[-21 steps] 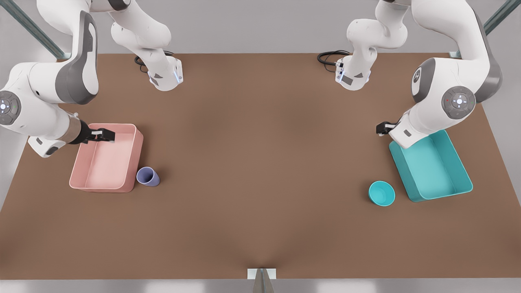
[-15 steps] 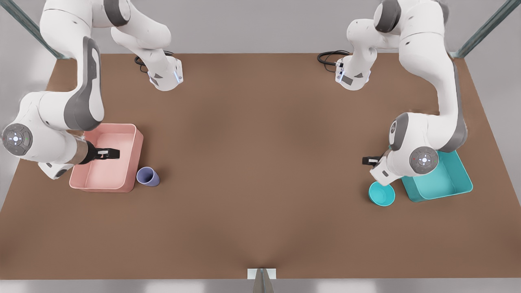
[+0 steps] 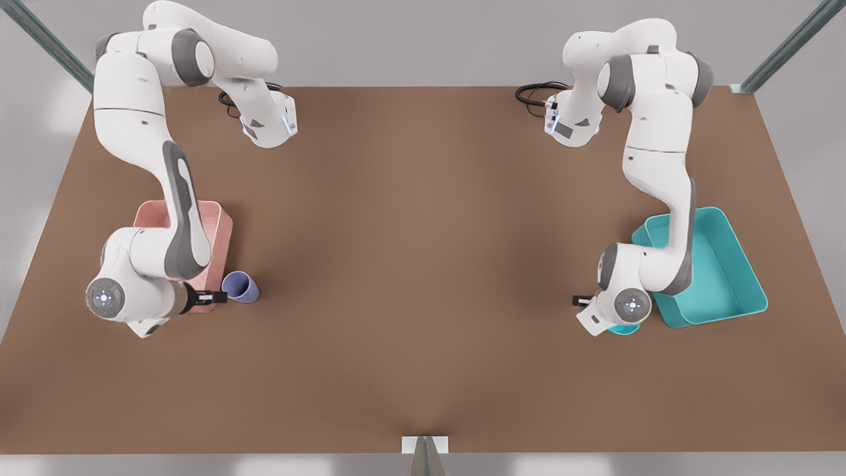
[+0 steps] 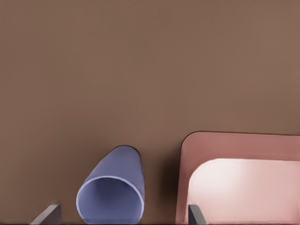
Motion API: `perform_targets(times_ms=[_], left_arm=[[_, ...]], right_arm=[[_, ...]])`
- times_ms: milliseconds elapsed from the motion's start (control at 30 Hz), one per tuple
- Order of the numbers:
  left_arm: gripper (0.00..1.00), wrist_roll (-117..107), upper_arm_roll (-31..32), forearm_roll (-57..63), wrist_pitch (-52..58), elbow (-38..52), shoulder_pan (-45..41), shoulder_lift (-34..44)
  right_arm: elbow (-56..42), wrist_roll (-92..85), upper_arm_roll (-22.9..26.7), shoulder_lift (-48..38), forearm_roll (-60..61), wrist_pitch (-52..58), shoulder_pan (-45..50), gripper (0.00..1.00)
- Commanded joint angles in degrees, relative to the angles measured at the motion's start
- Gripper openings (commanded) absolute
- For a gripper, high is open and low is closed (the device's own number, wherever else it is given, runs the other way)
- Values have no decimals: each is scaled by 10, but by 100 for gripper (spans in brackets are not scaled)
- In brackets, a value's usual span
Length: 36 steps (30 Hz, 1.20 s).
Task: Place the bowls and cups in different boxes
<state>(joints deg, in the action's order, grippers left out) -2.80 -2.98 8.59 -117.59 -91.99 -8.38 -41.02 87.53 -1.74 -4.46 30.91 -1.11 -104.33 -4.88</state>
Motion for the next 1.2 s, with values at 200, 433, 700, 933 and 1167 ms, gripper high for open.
perform_targets(times_ms=[200, 433, 700, 933, 1167], left_arm=[[29, -6, 0, 16, -47, 1, 6, -21], [21, -6, 1, 1, -24, 1, 7, 17], [21, -56, -22, 1, 193, -13, 115, 180], [21, -45, -59, 2, 79, -78, 146, 124], [21, -45, -62, 3, 35, -78, 172, 90]], right_arm=[[110, 6, -2, -51, -2, -96, 0, 100], [149, 6, -1, -35, 0, -139, -1, 100], [161, 5, 0, -24, -3, -146, -1, 100], [178, 6, 0, -13, -4, -157, -1, 71], [174, 5, 0, 1, -4, -158, 1, 21]])
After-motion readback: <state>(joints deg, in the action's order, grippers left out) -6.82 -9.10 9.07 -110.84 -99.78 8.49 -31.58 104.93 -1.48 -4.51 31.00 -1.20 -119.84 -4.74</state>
